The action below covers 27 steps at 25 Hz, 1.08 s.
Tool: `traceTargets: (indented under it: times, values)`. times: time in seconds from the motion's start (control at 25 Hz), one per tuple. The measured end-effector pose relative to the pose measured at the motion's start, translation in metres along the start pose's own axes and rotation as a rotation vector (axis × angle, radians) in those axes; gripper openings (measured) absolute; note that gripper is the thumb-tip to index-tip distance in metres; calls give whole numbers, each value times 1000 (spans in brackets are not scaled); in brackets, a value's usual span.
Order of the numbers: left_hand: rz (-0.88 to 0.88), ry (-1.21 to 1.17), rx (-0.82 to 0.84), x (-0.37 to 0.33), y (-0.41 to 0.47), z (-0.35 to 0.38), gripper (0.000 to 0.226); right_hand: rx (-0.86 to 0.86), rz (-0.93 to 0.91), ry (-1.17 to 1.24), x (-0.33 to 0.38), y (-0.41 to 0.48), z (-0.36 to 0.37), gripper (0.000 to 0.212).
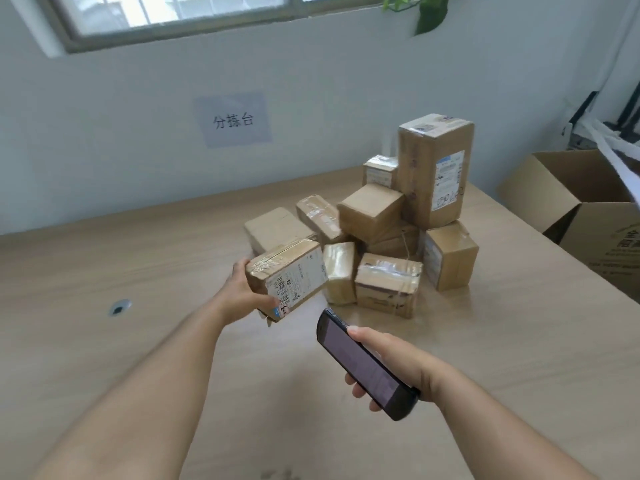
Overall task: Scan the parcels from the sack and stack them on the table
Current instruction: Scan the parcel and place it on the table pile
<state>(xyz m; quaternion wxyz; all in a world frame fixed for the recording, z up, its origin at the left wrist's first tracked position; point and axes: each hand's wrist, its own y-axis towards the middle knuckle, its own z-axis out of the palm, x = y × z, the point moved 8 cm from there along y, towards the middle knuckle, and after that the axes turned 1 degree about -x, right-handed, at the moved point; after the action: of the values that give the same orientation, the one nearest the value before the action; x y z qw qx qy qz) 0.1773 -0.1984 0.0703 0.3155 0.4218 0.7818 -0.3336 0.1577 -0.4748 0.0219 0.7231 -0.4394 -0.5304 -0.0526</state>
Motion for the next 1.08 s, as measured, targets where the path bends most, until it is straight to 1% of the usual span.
traceTargets:
  times: [0.12,0.2,0.28,0.36,0.48,0.56,0.64,0.8,0.84,0.88,0.96,1.0,1.08]
  values:
    - [-59,-86,-109,64,-39,-49,121,50,12,-58,-7,4,72,55]
    - [-97,-157,-160,101,-66,-76,114,90,26,-85,-13,6,119,56]
    - [-119,-59,-232,140,-99,-104,102,129,49,-118,-22,9,166,61]
    - [-163,86,-282,186,-126,-121,90,154,67,-146,-31,11,204,59]
    - [-249,194,-277,253,-158,-134,92,170,81,-160,-37,16,251,48]
    - [-270,214,-267,281,-171,-140,90,183,91,-149,-42,20,276,48]
    - [-270,234,-246,300,-177,-145,91,198,107,-145,-47,25,297,51]
    - [-258,260,-158,315,-180,-154,109,245,142,-180,-57,28,318,48]
    - [-245,269,-141,314,-178,-156,107,250,155,-192,-58,28,319,48]
    - [-228,291,-129,311,-176,-159,100,253,166,-208,-60,28,319,47]
    - [-224,324,-126,303,-171,-165,69,264,179,-240,-60,26,317,46]
    - [-244,319,-140,301,-170,-168,58,271,182,-250,-59,24,316,46]
    - [-295,248,-176,296,-168,-174,55,284,181,-261,-59,22,312,47]
